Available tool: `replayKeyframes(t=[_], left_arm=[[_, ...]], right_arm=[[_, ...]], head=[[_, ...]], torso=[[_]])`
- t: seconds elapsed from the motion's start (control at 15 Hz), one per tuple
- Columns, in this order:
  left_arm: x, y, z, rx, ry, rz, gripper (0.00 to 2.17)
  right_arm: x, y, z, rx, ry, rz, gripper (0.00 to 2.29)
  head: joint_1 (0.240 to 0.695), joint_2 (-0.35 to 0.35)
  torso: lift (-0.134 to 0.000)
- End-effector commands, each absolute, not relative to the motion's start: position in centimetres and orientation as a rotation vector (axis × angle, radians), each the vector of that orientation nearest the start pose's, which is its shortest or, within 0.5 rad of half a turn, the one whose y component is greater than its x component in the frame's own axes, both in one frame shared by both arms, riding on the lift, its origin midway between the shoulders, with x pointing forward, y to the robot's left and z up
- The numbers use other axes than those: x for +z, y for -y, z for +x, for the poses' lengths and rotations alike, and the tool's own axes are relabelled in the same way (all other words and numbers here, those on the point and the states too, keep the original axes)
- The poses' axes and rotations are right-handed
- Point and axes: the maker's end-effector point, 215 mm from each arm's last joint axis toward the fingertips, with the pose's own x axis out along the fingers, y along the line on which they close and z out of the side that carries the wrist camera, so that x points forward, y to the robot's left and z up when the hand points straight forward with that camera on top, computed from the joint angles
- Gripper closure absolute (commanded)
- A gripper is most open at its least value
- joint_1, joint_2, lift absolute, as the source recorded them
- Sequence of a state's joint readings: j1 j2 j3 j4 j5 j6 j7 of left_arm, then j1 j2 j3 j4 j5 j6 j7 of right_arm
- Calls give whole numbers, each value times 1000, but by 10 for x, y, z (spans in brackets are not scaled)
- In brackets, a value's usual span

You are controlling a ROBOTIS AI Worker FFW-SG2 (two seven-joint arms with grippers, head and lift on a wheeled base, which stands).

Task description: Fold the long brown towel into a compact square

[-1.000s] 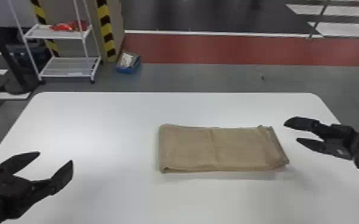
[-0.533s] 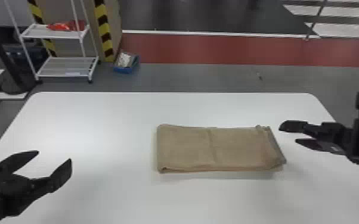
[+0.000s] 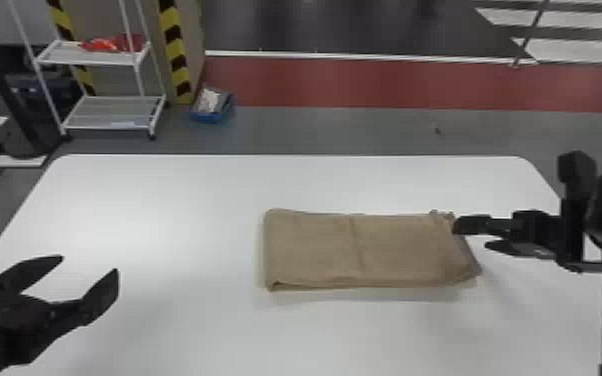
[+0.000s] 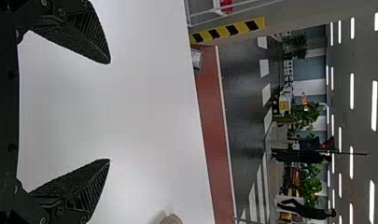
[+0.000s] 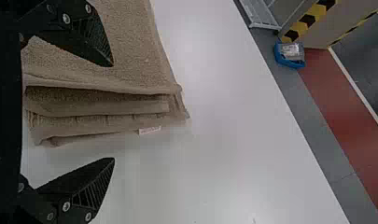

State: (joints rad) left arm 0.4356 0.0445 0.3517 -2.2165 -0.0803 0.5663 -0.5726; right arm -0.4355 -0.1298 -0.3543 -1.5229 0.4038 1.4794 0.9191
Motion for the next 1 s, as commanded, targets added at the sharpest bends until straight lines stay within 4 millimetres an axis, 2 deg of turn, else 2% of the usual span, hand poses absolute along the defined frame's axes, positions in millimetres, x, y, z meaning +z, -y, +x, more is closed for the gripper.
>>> replayKeyframes(t=[0.0,0.2,0.6,0.93], left_arm=[[-375,-325,425,-201,-392,99,151],[-371,-327,425,-198,-381,79,151],[-347,-303,429,-203,-312,-39,151],[-345,-284,434,-188,-288,-99,151]], right_arm=[[-433,332,536,171,-1008,408,194],[-437,334,537,156,-1028,367,194],[-430,346,540,131,-1023,357,194],[-430,344,540,132,-1030,344,194]], head=[[695,-28],[695,-10],[695,-23],[695,-54]], torso=[[-125],[-125],[-125],[-125]])
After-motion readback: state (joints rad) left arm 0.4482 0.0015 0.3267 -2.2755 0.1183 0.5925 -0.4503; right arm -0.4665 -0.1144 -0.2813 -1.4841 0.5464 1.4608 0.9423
